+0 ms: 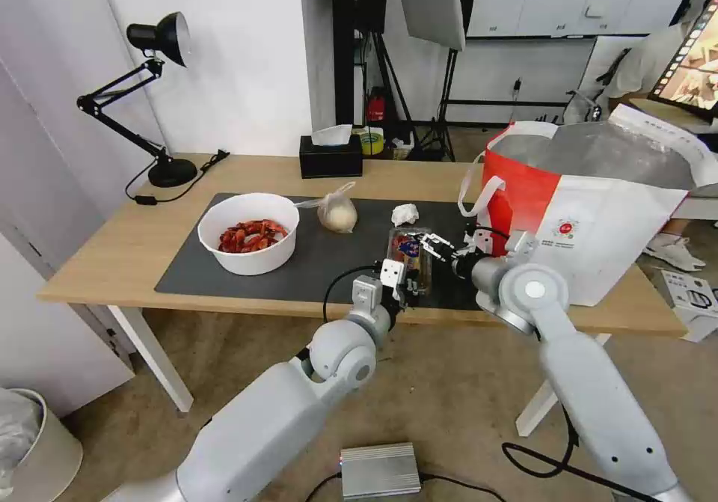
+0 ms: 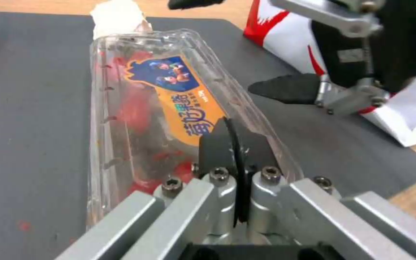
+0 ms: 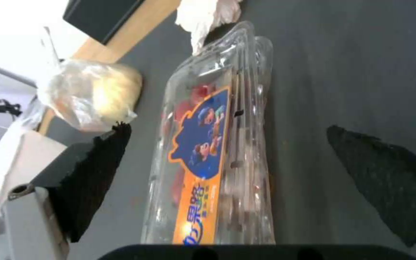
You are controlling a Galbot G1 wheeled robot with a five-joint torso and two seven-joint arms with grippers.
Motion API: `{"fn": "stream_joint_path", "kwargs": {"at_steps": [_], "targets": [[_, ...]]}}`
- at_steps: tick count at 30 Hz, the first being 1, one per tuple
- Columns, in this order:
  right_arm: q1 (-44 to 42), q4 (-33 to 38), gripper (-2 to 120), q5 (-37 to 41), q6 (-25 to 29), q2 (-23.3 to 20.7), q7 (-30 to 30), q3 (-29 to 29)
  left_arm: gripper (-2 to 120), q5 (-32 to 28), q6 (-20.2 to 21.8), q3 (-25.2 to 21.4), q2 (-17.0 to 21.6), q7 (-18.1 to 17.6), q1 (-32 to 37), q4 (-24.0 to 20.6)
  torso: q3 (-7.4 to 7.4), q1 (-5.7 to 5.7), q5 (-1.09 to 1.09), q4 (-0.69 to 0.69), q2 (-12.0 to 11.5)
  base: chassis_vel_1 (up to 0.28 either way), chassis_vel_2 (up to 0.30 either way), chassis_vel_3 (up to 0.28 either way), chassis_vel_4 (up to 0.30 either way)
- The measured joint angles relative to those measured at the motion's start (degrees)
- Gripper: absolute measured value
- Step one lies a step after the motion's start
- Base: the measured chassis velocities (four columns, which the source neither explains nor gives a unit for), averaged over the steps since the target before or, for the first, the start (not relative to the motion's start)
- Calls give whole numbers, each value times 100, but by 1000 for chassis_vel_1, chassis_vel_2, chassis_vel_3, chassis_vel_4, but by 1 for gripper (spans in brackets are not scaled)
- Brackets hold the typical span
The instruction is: Pick up the trash from the table and place it into the takeout bag.
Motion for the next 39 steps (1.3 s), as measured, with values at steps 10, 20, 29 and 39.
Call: {"fn": "stream_joint_path", "kwargs": {"at_steps": [10, 20, 29, 39], "targets": [[466, -371, 100, 41, -123, 168, 326, -142, 0, 1, -6, 3, 26, 3, 1, -1, 0, 0, 0, 0, 0, 0, 0, 0, 0], [672, -616, 100, 143, -275, 366, 570, -211, 0, 2, -14, -15, 31, 20, 8, -3, 0, 0, 0, 0, 0, 0, 0, 0, 0], [733, -723, 100, 179, -335, 461, 797, -260, 0, 1, -29, -18, 9, 27, -3, 44, 0, 0, 0, 0, 0, 0, 0, 0, 0], [733, -741, 100, 291, -386, 497, 810, -275, 0, -3, -35, -21, 10, 28, -30, 63, 0, 0, 0, 0, 0, 0, 0, 0, 0]]}}
